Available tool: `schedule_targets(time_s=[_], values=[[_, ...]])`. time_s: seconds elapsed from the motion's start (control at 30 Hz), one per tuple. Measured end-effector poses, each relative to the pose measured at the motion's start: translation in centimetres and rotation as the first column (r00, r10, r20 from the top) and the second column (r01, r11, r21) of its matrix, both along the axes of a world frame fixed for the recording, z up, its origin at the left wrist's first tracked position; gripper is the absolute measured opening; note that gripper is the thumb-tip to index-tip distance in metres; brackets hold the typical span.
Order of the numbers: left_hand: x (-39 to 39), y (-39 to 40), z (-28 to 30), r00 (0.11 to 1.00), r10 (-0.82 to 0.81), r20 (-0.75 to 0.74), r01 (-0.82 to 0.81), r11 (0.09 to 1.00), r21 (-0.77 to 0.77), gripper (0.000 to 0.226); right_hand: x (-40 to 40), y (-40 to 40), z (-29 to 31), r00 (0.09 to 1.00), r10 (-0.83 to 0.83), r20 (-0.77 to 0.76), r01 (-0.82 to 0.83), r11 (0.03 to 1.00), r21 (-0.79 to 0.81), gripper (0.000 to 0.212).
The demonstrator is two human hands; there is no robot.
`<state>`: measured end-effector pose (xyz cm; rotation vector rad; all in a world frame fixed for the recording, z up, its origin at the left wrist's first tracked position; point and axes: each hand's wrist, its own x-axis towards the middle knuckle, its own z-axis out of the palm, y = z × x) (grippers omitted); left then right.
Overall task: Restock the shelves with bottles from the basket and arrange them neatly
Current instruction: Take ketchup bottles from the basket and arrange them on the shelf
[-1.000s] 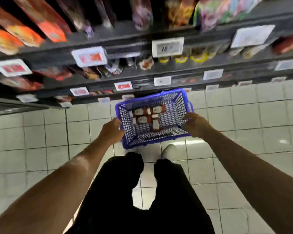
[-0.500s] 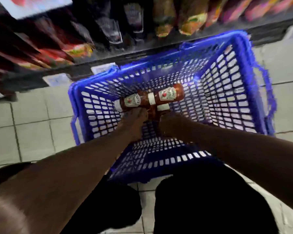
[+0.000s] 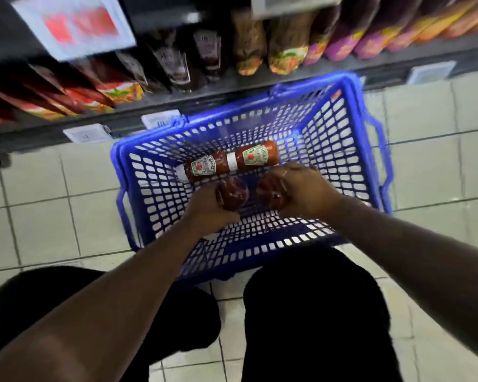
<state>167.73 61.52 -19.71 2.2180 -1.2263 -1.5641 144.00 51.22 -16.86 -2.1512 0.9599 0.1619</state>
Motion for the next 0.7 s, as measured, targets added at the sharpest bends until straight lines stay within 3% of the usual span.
schedule_targets(time_s=[0.1,0.23,0.37,0.47,0.6,0.7], values=[[-1.2,-1.8,11.9,0.93,0.182,-0.321,-0.179,0.983,0.039,0.05,-2.0,0.2,12.2,0.906,-0.363,0.219,0.311,0.92,0.239,0.052],[-2.9,-3.9,29.5,0.84,0.198,-0.505,-0.256,0.965,-0.048,0.05,-2.2,1.0,28.0,0.677,-0.659,0.327,0.512,0.741,0.434,0.054],[-3.0,-5.1,46.7,0.73,0.155,-0.665,-0.29,0.952,-0.096,0.069,-1.6,0.3,43.8,0.495,-0.741,0.453,0.448,0.665,0.598,0.046],[-2.6,-5.9,59.0,0.634,0.131,-0.762,-0.368,0.918,-0.148,0.07,-1.1,-0.2,54.3,0.343,-0.814,0.469,0.344,0.573,0.743,0.047],[-1.8,-6.7,72.4,0.546,0.072,-0.835,-0.441,0.872,-0.213,0.081,-0.5,-1.4,66.5,0.328,-0.805,0.495,0.186,0.569,0.801,0.061],[-0.7,-7.2,79.9,0.557,0.017,-0.83,-0.487,0.816,-0.311,0.077,-0.7,-2.6,72.9,0.364,-0.74,0.566,0.17,0.65,0.741,0.051]])
